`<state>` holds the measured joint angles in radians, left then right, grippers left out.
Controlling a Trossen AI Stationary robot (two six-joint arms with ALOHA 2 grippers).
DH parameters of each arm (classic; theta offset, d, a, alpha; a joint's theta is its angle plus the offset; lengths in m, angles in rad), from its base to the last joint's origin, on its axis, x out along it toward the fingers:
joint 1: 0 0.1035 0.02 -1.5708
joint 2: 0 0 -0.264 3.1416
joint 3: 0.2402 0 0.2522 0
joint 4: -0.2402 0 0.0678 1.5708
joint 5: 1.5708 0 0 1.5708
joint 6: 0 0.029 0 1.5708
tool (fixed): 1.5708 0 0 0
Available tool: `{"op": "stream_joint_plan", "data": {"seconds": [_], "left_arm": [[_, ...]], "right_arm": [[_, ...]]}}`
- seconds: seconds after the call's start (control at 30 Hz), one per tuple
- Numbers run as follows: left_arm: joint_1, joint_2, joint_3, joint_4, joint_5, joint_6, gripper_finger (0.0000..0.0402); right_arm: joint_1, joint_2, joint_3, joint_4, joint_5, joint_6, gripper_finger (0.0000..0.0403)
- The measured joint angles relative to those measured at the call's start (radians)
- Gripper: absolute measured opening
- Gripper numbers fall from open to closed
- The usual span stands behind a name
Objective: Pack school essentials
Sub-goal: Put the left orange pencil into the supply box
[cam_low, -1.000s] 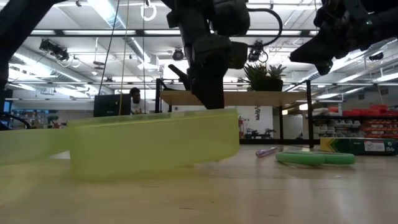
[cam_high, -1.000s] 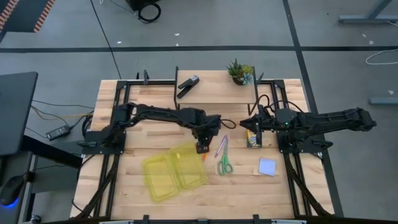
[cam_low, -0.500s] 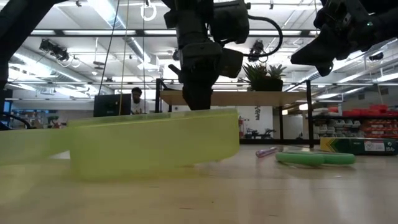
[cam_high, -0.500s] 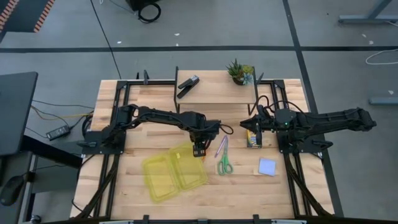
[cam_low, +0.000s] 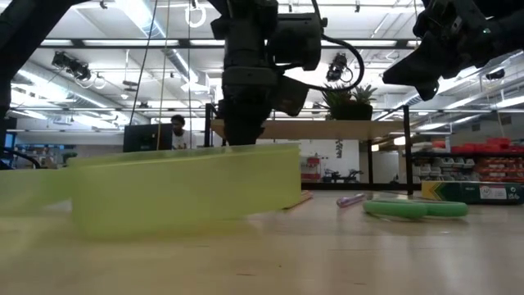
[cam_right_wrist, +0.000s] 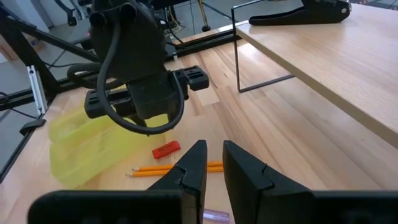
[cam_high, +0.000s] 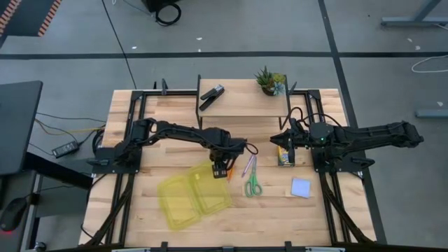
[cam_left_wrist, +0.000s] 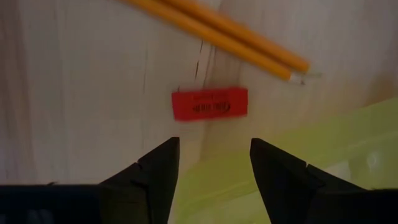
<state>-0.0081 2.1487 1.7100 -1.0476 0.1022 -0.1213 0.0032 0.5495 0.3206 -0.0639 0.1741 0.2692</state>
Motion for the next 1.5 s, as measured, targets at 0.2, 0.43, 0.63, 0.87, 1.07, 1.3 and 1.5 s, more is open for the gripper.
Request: {"op": "stream_joint_plan", "data": {"seconds": [0.2,0.43,0.63,0.87,1.07,1.3,1.5], "left_arm": [[-0.004,0.0,0.0,-0.023,0.002,-0.006,0.0202],[0.012,0.0,0.0,0.04,-0.001,-0.032,0.0199],[-0.007,0.0,0.006,0.059,-0.15,0.277,0.0199],[-0.065,0.0,0.006,0.081,-0.281,0.855,0.0199],[-0.072,0.0,0.006,0.137,-0.289,1.039,0.0192],[-0.029,0.013,0.007,0.269,-0.29,1.06,0.0193],[-0.02,0.024,0.006,0.321,-0.289,1.213,0.0182]], "right_arm": [[0.0,0.0,0.0,0.0,0.0,0.0,0.006],[0.0,0.0,0.0,0.003,0.0,0.0,0.006],[0.0,0.0,0.0,0.01,0.002,-0.004,0.006],[0.0,0.0,0.0,0.011,0.008,-0.006,0.006],[0.0,0.0,0.0,0.011,0.009,0.008,0.006],[0.0,0.0,0.0,0.005,0.009,0.019,0.006],[0.0,0.0,0.0,0.005,0.009,0.019,0.006]]}}
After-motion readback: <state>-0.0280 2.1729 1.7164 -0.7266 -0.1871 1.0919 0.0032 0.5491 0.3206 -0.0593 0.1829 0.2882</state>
